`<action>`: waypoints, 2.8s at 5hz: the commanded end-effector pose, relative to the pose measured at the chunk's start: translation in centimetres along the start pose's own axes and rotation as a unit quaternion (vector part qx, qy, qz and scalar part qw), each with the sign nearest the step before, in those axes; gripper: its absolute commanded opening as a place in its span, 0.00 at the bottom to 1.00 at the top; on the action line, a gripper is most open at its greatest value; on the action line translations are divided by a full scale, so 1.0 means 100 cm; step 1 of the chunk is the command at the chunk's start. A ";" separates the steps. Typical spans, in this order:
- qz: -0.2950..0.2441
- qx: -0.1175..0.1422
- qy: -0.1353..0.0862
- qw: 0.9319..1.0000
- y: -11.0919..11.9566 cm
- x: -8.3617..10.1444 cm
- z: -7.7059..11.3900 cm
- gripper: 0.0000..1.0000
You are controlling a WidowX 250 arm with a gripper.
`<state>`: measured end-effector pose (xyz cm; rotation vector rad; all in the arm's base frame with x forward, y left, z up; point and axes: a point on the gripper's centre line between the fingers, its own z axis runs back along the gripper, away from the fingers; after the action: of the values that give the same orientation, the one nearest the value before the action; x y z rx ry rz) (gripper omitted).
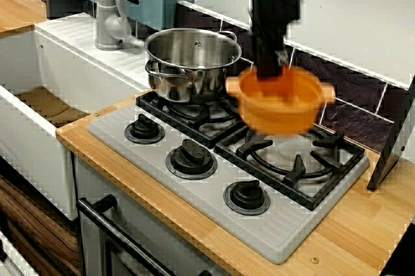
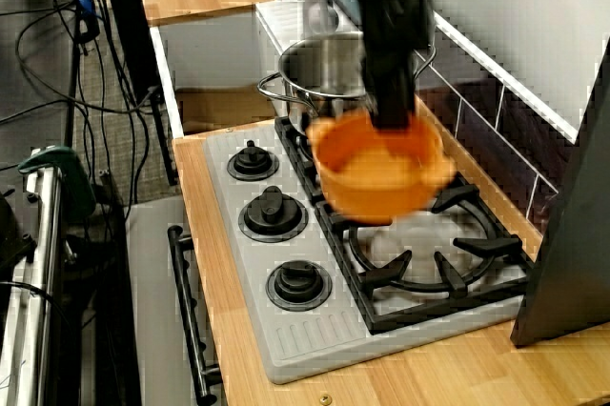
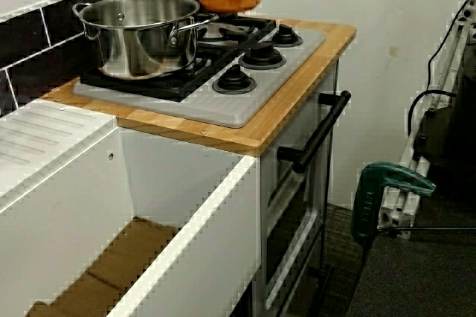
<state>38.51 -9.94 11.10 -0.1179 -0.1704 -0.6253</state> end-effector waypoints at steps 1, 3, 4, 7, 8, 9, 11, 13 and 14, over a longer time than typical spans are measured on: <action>0.011 0.035 -0.023 0.999 0.000 0.006 -0.003 0.00; 0.012 0.033 -0.017 0.999 0.002 -0.001 -0.007 0.54; -0.006 0.036 -0.021 0.999 -0.001 -0.006 -0.007 1.00; -0.015 0.009 -0.037 0.999 -0.011 -0.013 0.009 1.00; -0.020 0.010 -0.038 0.999 -0.022 -0.011 0.008 1.00; -0.047 0.001 -0.041 0.998 -0.052 -0.002 0.029 1.00; -0.087 0.017 -0.038 0.995 -0.091 -0.001 0.046 1.00; -0.112 0.009 -0.035 0.993 -0.099 -0.008 0.035 1.00; -0.119 0.009 -0.025 0.993 -0.102 -0.007 0.021 1.00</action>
<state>32.45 -17.65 12.83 -0.1017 -0.2075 -0.8542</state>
